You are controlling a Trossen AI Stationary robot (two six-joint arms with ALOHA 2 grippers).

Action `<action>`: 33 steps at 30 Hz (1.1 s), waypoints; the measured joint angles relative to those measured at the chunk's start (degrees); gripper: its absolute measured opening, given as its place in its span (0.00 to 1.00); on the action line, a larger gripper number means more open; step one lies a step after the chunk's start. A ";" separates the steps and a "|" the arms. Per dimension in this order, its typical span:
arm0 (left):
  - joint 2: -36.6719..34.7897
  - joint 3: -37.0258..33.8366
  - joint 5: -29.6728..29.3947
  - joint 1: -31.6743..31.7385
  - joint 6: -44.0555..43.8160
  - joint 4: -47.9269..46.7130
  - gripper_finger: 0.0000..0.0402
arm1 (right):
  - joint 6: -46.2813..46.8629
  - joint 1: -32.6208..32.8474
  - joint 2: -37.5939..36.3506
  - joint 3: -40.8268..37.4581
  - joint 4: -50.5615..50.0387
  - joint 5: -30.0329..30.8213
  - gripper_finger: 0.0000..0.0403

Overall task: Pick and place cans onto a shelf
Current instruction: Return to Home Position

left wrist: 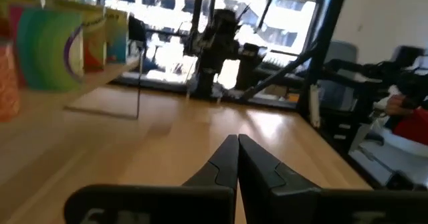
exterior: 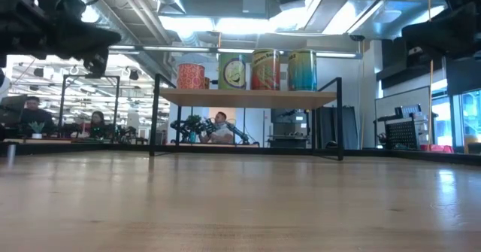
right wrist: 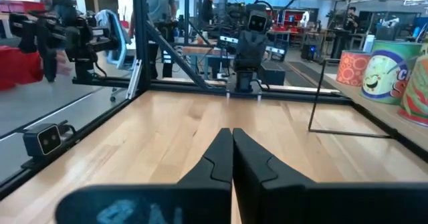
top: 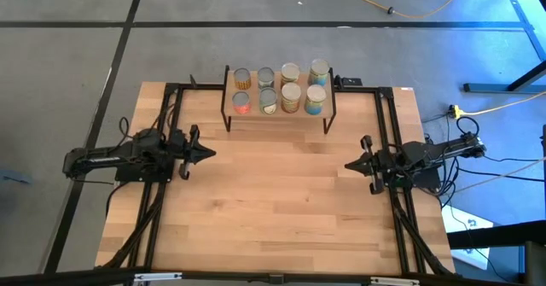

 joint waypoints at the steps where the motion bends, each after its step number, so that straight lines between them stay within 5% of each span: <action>1: -0.01 0.00 -0.62 0.01 -0.13 -1.48 0.00 | -0.01 0.00 0.00 0.00 -0.03 0.01 0.00; 6: 0.06 -0.02 -5.39 0.02 -1.42 -3.31 0.00 | -1.51 0.00 0.02 0.00 -0.05 -0.02 0.03; 33: 0.04 -0.02 -5.77 0.01 1.47 -3.33 0.00 | -1.32 -0.02 0.00 0.00 -0.10 0.09 0.07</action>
